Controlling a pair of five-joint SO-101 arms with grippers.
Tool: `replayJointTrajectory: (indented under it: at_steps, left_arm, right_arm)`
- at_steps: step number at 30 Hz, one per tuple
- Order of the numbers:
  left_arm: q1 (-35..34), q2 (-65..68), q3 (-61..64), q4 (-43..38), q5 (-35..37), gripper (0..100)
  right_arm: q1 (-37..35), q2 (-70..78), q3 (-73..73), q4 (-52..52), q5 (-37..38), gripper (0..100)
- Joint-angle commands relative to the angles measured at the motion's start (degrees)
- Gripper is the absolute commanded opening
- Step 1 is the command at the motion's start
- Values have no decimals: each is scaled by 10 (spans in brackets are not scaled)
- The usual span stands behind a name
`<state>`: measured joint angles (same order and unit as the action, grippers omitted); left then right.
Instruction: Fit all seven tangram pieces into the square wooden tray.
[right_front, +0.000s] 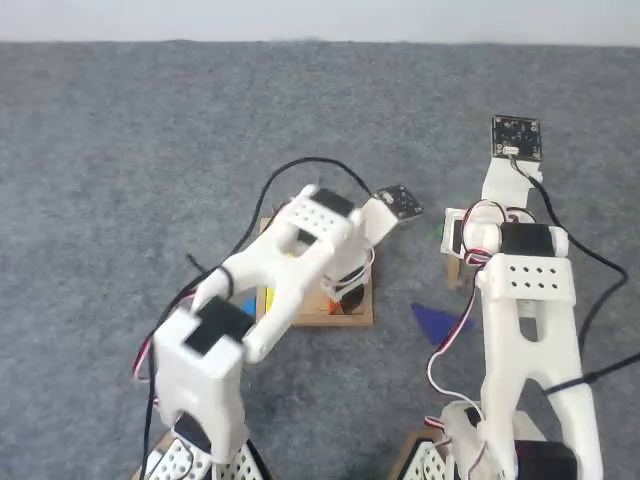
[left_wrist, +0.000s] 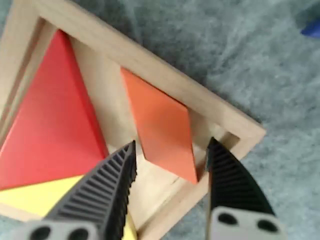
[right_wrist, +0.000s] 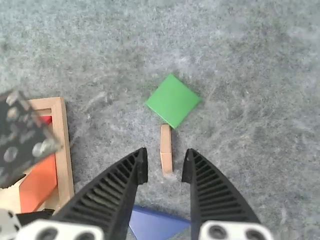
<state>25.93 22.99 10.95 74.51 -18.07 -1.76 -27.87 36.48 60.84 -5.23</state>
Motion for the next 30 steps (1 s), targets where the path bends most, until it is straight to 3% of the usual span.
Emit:
replayJointTrajectory:
  at_steps: [1,4,10,16,22,30]
  left_arm:
    - [1,122,-154,117,-7,222]
    - [1,168,-222,156,-5,221]
    - [0,163,-221,149,4,171]
    - [-5,93,-150,61,61,124]
    - [-2,-21,-3,-47,62,90]
    - [-1,-58,41,-74,65,90]
  right_arm:
    - [6,-33,-10,-11,7,122]
    - [5,-33,-10,-11,7,122]
    - [7,-33,-10,-11,7,122]
    - [7,-33,-10,-11,7,122]
    - [7,-34,-10,-11,7,122]
    - [7,-34,-10,-11,7,122]
